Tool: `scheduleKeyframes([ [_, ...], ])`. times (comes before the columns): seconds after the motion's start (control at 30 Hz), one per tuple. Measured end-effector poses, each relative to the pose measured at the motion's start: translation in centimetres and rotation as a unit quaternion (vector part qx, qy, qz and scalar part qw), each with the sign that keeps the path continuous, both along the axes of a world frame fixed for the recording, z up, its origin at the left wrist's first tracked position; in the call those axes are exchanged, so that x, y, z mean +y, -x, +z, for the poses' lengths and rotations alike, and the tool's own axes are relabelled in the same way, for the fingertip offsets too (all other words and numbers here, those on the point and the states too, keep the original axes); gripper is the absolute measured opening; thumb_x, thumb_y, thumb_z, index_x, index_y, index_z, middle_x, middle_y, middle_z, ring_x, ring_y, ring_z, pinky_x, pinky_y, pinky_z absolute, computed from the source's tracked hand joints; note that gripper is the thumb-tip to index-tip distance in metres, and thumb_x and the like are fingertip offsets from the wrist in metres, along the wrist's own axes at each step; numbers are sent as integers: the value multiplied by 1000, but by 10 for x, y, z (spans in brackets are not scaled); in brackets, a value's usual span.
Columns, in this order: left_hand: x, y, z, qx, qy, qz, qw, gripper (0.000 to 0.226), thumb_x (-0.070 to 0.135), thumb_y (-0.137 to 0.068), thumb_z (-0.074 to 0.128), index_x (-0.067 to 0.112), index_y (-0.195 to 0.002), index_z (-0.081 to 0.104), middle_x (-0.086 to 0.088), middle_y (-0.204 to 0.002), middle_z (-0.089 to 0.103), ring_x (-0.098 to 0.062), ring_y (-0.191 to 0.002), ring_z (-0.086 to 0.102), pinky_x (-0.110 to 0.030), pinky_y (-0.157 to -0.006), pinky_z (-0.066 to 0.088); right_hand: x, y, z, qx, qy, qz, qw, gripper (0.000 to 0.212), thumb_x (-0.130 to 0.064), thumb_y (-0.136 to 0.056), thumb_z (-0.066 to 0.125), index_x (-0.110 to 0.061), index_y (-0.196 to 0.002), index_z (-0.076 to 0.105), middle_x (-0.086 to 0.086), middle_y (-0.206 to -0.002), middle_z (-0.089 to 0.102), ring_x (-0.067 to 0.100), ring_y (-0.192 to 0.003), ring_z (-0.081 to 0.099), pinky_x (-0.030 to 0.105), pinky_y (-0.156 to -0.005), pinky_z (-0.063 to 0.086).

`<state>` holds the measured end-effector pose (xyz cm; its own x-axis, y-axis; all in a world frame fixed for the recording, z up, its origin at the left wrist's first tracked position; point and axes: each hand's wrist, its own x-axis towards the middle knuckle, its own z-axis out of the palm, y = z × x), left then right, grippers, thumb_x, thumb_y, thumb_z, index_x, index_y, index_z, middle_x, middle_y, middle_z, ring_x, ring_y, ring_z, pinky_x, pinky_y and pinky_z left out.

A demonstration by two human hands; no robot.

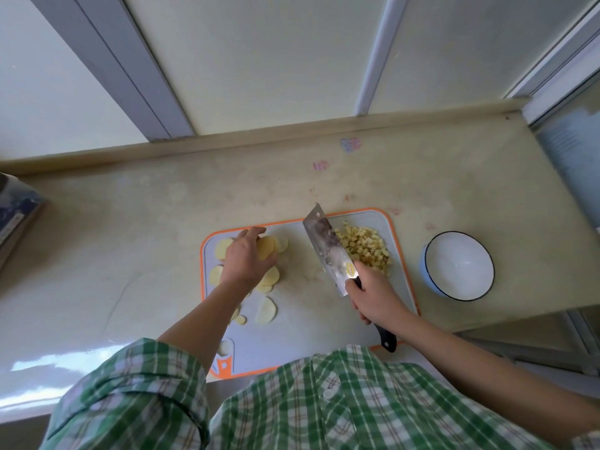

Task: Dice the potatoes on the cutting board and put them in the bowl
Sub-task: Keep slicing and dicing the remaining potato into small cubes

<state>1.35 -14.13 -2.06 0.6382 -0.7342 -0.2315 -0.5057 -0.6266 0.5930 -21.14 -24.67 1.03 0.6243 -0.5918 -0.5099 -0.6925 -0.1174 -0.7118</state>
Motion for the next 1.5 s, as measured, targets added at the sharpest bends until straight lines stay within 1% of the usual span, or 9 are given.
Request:
scheduleKeyframes([
  [0.3,-20,64,-7,33,13,-73,997,27,19,-82,73,6,-99,57,-7,-97,49,-29,-85,54,-27,-69,33,1,28,9,12,3,-27,1000,31,-13,-98,40,-7,-129,42,12,-63,50,13,-38,42,26,-38,38],
  [0.43,-7,84,-19,-23,-3,-178,984,34,17,-78,76,7,-101,53,-9,-107,45,-27,-98,46,-29,-82,40,3,40,8,15,28,-15,999,10,-14,-97,41,-6,-100,46,16,-64,53,15,-39,44,32,-40,41],
  [0.57,19,89,-25,-124,-37,-251,959,57,41,-67,82,9,-106,53,-9,-113,46,-28,-100,44,-41,-87,45,7,47,3,30,33,-3,999,14,-13,-96,41,-1,-90,42,26,-69,56,15,-36,41,29,-38,40],
  [0.8,29,104,-12,-82,-83,-81,990,79,63,-68,71,14,-124,46,-8,-115,43,-29,-100,52,-39,-79,47,13,49,-7,33,97,56,993,13,-14,-95,43,-2,-92,46,25,-68,55,27,-47,45,42,-47,41],
  [0.97,22,121,-15,-16,-85,22,996,62,35,-73,78,5,-115,46,-14,-115,43,-37,-96,55,-36,-74,41,21,52,-9,66,196,146,967,13,-15,-94,43,-12,-84,36,8,-58,44,28,-53,44,39,-50,25],
  [1.07,19,125,-14,39,-56,79,995,57,21,-74,79,5,-120,50,-13,-119,44,-35,-95,56,-31,-74,39,32,49,-12,89,219,213,948,2,-17,-97,40,-15,-98,41,3,-64,45,27,-60,46,37,-51,27],
  [1.17,18,129,-12,80,-38,106,990,60,20,-74,80,6,-125,51,-12,-124,44,-32,-98,58,-34,-86,45,41,48,-13,100,234,241,937,21,-18,-98,37,-10,-117,43,10,-73,55,32,-66,53,34,-54,31],
  [1.33,26,128,-16,94,-21,157,983,53,17,-73,79,10,-120,56,-8,-123,47,-30,-93,61,-38,-87,49,34,52,-14,96,261,216,936,25,-18,-98,37,-11,-121,44,-4,-59,37,26,-60,46,34,-53,29],
  [1.5,23,129,-16,115,-8,165,980,48,16,-72,80,14,-116,60,-5,-113,53,-26,-91,62,-37,-87,50,38,52,-15,86,254,232,935,17,-17,-98,37,-10,-112,45,-2,-60,41,24,-57,46,32,-46,27],
])
